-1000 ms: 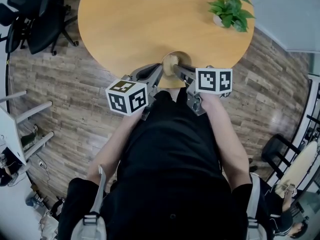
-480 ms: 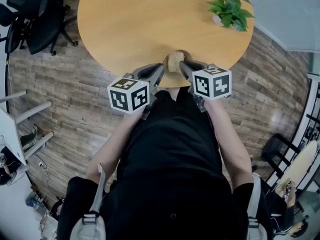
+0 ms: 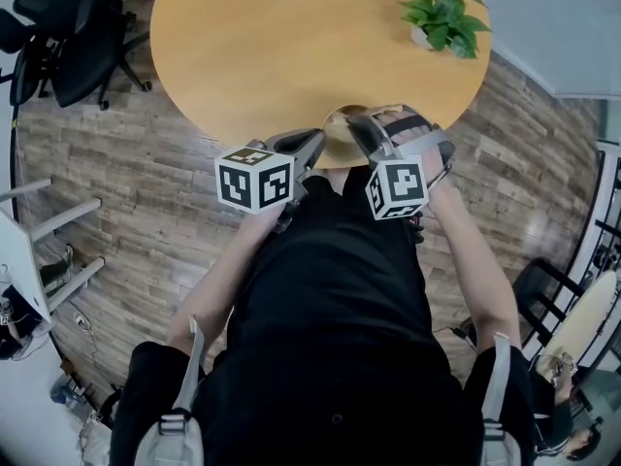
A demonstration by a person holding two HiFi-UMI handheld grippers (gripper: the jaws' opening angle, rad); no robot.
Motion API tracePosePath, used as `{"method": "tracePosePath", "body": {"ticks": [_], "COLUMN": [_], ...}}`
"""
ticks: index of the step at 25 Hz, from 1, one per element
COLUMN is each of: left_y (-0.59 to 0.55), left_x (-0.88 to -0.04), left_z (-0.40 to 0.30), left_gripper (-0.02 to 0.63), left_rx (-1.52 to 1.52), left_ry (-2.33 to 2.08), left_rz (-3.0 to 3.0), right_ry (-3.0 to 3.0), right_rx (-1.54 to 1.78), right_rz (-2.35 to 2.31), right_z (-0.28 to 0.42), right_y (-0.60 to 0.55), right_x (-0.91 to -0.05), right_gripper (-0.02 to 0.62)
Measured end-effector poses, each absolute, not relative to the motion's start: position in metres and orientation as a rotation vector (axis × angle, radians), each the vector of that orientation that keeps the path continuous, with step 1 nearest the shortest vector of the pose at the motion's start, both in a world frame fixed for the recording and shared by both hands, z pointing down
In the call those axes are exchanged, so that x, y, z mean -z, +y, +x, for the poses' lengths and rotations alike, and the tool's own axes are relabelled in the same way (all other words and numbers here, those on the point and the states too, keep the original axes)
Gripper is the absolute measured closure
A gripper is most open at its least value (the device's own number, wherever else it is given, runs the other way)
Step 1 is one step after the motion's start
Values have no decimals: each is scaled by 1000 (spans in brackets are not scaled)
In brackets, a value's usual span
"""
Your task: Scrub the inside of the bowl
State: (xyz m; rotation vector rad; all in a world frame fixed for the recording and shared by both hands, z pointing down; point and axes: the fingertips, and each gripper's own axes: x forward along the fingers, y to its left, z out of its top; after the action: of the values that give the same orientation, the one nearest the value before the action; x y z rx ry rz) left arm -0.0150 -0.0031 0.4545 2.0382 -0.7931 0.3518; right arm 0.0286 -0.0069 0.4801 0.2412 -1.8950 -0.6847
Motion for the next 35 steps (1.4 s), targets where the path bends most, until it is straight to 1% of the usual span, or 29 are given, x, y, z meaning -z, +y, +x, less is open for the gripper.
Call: {"method": "tracePosePath", "body": {"ticks": [4,9,13,16,18,22,28,35], "left_y": [2,2,2,1,0,-3,-6,-8], "left_x": [-459,-461,-461,-457,-453,-450,-449,-445], "left_z": [-13,-16,-15,-15,-15,-18,-22,-26], "left_gripper": [584,586,588,588,586,586,586,586], "left_rx": [-383,-326,-252,-235,-240,-251,-270,-290], "left_ry": [-777,-777,-741,-742,-756,-793,-823,-860], "left_rz": [2014,1960,1922,1942,1962,1992,2022,2069], "right_ry": [-1827,-1778,-1732,-1741,-1824,-2045,-2242,-2178], "right_rx": [983,1251,1400,1374,1228,767,-110,-1114], "right_rz": [119,49,65,94,151,347,634,836], "right_z": [19,9,12,15,17,20,23,27], "right_y": [-6,2,2,2,2,-2,-6,5], "right_x": [-472,-453,-453,-459,-463,-471,-479,-493], "right_gripper": [571,571,571,571,571,569,571,571]}}
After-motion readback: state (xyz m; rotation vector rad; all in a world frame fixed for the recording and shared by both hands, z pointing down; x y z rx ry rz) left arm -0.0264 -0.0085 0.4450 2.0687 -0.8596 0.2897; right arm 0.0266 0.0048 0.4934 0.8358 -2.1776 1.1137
